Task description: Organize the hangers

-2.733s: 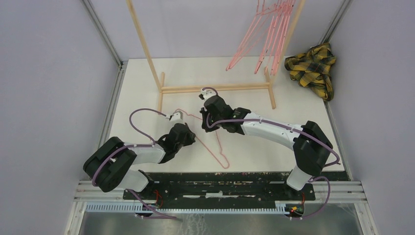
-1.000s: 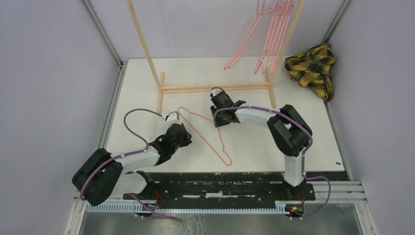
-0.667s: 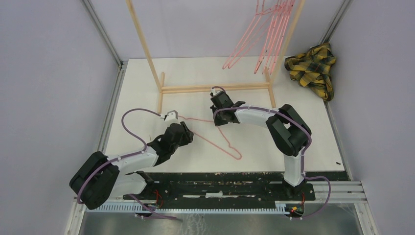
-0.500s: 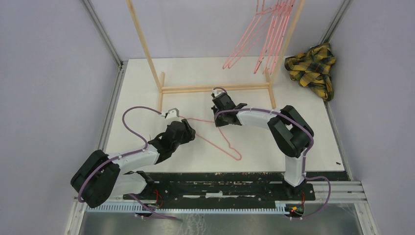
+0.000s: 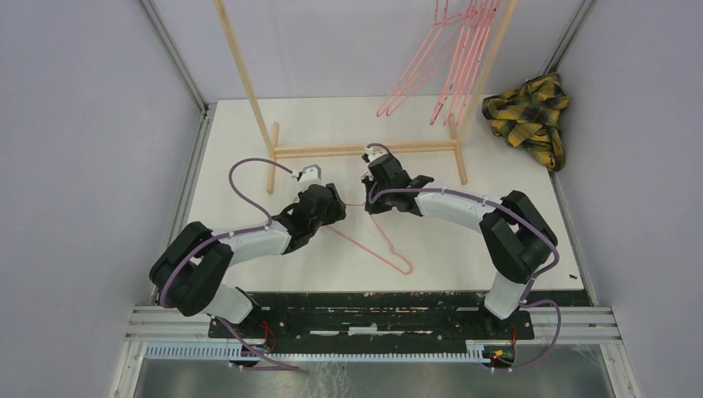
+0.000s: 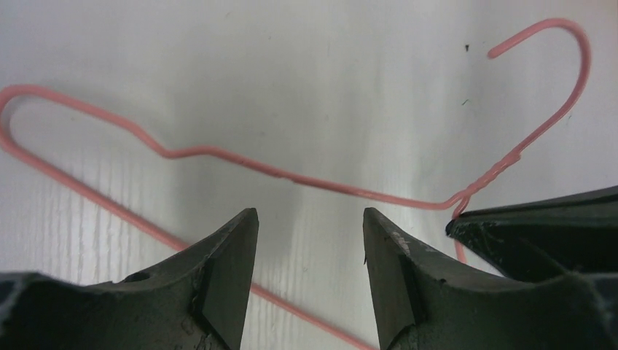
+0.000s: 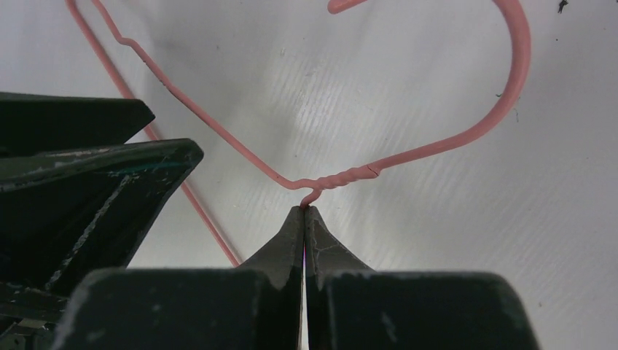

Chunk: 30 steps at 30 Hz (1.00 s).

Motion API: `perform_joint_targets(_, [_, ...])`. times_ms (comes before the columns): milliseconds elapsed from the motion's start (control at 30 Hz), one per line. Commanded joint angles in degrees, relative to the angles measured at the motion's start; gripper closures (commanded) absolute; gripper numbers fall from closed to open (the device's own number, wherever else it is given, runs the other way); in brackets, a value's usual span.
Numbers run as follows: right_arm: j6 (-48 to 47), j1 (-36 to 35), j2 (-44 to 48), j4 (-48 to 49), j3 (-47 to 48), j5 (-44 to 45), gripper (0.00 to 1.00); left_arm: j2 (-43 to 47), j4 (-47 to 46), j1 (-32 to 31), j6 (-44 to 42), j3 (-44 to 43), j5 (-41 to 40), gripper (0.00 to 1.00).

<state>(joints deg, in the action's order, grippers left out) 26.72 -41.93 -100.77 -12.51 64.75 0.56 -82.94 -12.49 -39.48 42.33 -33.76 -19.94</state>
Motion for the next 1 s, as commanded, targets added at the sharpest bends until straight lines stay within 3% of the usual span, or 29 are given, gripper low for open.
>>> perform_joint_targets(0, [0.17, -0.81, 2.49, 1.61, -1.13, -1.08, 0.99, -2.3, -2.36, 0.11, -4.68, -5.26, -0.81, 0.37])
perform_joint_targets(300, [-0.44, -2.28, 3.31, 0.88, -0.15, -0.34, 0.99, -6.98, -2.39, 0.13, -2.88, -7.46, 1.49, 0.37])
perform_joint_targets(533, [-1.65, -2.64, 3.61, 0.12, 0.36, 1.95, 0.99, -3.2, 3.63, 0.16, 1.33, -8.31, 4.63, 0.27])
perform_joint_targets(800, [-1.75, -2.74, 2.48, -1.32, 0.92, 2.89, 1.0, 6.3, 7.04, 0.11, -11.06, -6.96, 0.94, 0.24])
perform_joint_targets(967, [-3.41, -2.72, 0.28, -5.1, 2.42, 2.05, 0.75, 9.21, 14.81, 0.13, -10.53, -6.15, 1.06, 0.24])
